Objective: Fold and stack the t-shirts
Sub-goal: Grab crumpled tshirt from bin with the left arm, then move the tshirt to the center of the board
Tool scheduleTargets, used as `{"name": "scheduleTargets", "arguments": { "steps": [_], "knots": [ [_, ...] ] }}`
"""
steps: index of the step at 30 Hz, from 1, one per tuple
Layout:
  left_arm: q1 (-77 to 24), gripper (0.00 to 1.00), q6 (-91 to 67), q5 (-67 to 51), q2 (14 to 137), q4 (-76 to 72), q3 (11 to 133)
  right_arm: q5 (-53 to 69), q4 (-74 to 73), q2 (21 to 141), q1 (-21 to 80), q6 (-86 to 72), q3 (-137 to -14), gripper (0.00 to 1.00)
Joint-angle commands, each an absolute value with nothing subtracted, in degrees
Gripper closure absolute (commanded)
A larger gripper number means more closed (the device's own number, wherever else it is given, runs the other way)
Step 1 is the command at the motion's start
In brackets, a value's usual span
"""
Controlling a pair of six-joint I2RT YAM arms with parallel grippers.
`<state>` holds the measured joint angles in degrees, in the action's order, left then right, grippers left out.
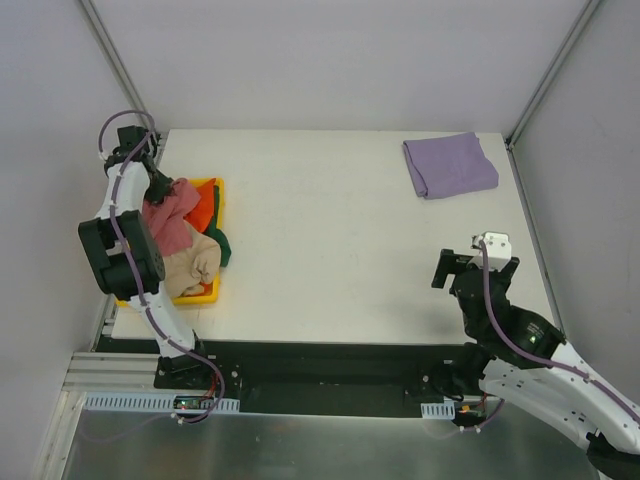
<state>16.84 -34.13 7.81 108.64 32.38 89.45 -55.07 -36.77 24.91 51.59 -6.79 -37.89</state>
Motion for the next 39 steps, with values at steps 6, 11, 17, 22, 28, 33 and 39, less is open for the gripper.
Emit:
{"name": "scheduleTargets", "arguments": {
  "steps": [6, 11, 17, 22, 28, 33, 39],
  "knots": [
    [14.4, 1.00, -36.0, 7.6, 81.6, 32.6, 93.9, -55.6, -36.6, 23.8, 51.4, -7.0, -38.1, 0.04],
    [10.4, 1.00, -32.8, -1.6, 72.3, 29.4, 98.3, -56.6, -36.5, 22.8, 51.5, -8.1, -37.8, 0.04],
    [-4.9, 1.00, -26.0, -19.8, 71.0, 24.0, 104.6, -57.7, -36.6, 19.4, 51.5, -9.8, -37.4, 0.04],
    [-18.9, 1.00, -26.4, -35.0, 75.3, 19.5, 109.4, -58.8, -36.4, 13.6, 51.4, -10.9, -36.0, 0.04],
    [-34.1, 1.00, -26.8, -39.1, 85.0, 19.5, 115.7, -59.3, -36.4, 7.9, 51.4, -10.9, -34.9, 0.04],
    [-34.8, 0.94, -26.5, -31.2, 91.5, 19.6, 112.7, -59.5, -37.0, 6.9, 51.5, -10.9, -34.9, 0.04],
    [-26.0, 0.09, -25.9, -22.0, 108.6, 29.1, 120.6, -58.5, -37.9, 12.8, 51.5, -11.0, -36.3, 0.04]
  ]
}}
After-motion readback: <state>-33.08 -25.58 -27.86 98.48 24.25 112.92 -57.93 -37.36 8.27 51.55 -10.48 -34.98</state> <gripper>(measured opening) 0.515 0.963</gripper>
